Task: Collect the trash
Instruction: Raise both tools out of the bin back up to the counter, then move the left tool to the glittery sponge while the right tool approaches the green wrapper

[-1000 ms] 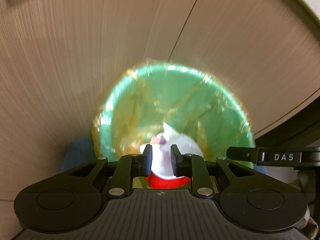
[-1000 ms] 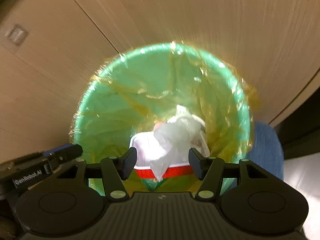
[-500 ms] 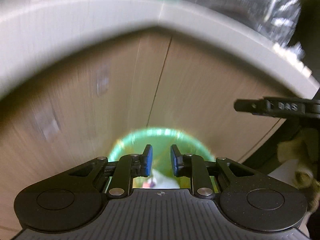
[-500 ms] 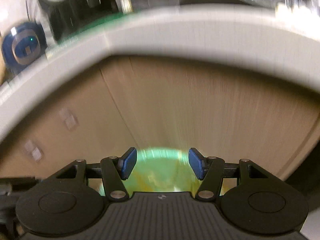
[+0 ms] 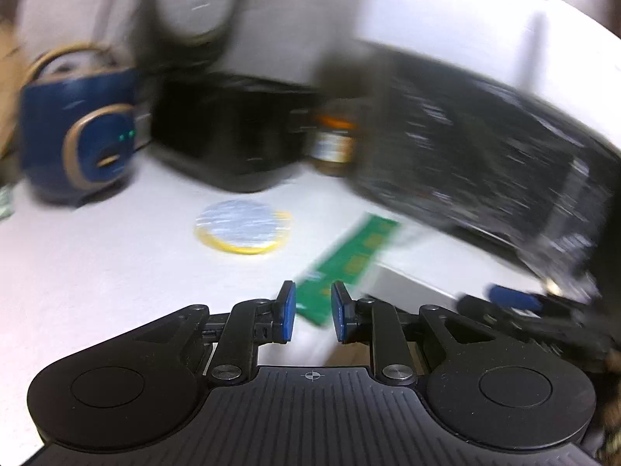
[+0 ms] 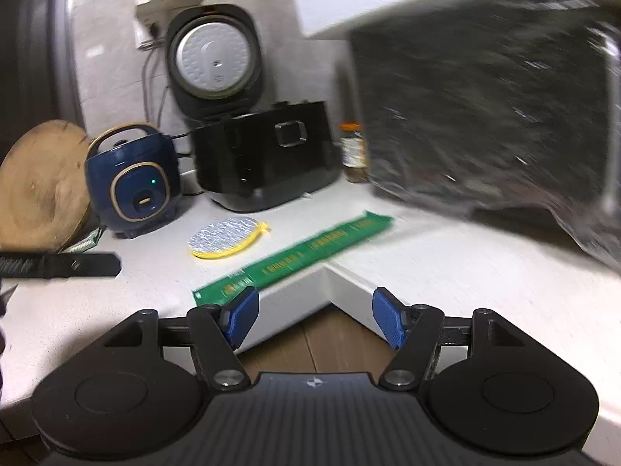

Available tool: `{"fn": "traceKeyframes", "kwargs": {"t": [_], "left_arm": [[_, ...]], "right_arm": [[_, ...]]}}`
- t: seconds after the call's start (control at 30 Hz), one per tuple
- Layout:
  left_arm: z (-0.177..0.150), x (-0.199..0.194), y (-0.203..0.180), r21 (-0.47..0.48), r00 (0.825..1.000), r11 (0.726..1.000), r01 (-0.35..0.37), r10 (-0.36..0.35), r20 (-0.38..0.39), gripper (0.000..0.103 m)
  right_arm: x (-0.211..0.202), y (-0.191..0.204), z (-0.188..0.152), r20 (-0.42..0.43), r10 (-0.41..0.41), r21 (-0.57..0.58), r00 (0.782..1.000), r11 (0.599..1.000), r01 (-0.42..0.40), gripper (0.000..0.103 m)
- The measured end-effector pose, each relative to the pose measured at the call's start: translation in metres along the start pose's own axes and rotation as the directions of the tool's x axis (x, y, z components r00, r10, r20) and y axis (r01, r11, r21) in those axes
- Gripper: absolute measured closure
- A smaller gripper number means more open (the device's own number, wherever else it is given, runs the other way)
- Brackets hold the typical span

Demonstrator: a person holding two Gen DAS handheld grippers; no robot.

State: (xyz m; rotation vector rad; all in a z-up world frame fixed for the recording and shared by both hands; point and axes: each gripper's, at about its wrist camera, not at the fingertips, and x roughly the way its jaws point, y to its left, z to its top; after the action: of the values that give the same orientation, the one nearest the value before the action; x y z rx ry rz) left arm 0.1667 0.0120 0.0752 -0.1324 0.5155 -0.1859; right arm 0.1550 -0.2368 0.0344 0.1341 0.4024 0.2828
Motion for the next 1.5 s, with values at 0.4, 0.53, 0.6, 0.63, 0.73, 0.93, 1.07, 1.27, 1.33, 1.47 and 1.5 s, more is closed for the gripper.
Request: {"fn": "traceKeyframes", "kwargs": {"t": [0.4,0.53,0.6,0.63,0.73,0.93,1.07,1.27,1.33,1.47,1.5], "left_arm": [[-0.049,-0.001,0.053,-0.093,0.990,0.992,-0.082,0.092,0.106,0.081],[-0.046,0.008,0.063,-0.143,0.996,0.990,0.014,-0.002,0.085,0.081],[-0.048,0.000,0.067,-0.144,0.992,0.988,0.057,-0.040,0.121,0.081],[-0.048,-0.004,0.069,-0.142,0.989,0.987,0.079,-0.059,0.138,0.081],[-0.049,-0.014,0.074,-0.147,0.985,0.987,0.061,-0.036,0.171,0.081],[-0.049,-0.021,0.086,-0.170,0.985,0.985,0.018,0.011,0.169,0.081],[-0.051,-0.021,0.086,-0.168,0.987,0.985,0.036,-0.008,0.159,0.081],[-0.049,-0.011,0.075,-0.166,0.991,0.984,0.063,-0.042,0.128,0.081],[-0.048,-0.010,0.071,-0.162,0.993,0.985,0.066,-0.049,0.110,0.081],[-0.041,-0.010,0.064,-0.153,0.997,0.986,0.070,-0.063,0.051,0.081],[-0.038,-0.010,0.063,-0.156,0.997,0.985,0.073,-0.068,0.034,0.081]], "right_arm": [[0.146,0.061,0.056,-0.193,0.091,-0.006,0.977,0.996,-0.093,0.038],[0.189,0.085,0.071,-0.171,-0.024,-0.107,0.985,0.994,0.005,0.038],[0.212,0.092,0.075,-0.186,-0.082,-0.141,0.979,0.988,0.056,0.038],[0.223,0.094,0.077,-0.201,-0.100,-0.144,0.975,0.987,0.072,0.038],[0.251,0.099,0.084,-0.233,-0.122,-0.134,0.965,0.987,0.092,0.038],[0.284,0.112,0.087,-0.282,-0.127,-0.162,0.951,0.983,0.083,0.042],[0.268,0.115,0.081,-0.299,-0.077,-0.211,0.951,0.977,0.013,0.054],[0.221,0.120,0.061,-0.349,0.054,-0.199,0.935,0.971,-0.130,0.057],[0.208,0.121,0.054,-0.361,0.090,-0.196,0.928,0.966,-0.170,0.057],[0.187,0.118,0.045,-0.377,0.143,-0.168,0.915,0.961,-0.219,0.057],[0.184,0.117,0.044,-0.378,0.150,-0.164,0.914,0.960,-0.225,0.057]]}}
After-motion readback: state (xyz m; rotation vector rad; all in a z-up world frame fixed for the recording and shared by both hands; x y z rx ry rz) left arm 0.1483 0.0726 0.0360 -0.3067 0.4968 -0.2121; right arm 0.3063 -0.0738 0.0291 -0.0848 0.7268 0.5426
